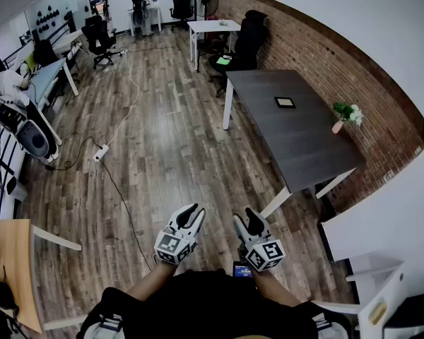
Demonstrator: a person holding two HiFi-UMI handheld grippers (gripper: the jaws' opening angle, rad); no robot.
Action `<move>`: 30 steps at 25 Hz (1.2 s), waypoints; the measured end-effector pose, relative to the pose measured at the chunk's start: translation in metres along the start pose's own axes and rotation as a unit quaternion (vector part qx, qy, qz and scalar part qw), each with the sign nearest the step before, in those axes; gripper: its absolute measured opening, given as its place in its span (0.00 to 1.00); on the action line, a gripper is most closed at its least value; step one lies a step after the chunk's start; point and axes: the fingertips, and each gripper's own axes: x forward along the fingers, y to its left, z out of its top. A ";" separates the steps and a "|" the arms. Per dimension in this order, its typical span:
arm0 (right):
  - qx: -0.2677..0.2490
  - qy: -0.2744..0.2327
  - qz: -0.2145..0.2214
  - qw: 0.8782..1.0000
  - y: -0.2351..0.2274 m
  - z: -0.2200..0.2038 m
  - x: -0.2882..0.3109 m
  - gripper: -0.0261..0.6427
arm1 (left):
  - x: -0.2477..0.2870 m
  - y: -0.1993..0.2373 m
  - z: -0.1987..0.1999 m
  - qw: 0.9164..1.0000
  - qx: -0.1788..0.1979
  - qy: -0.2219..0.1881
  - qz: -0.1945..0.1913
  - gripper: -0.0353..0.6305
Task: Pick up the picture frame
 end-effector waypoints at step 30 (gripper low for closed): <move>0.033 -0.037 0.018 0.999 -0.068 0.010 -0.049 0.33 | 0.045 -0.047 -0.026 0.999 -0.013 0.043 -0.005 0.21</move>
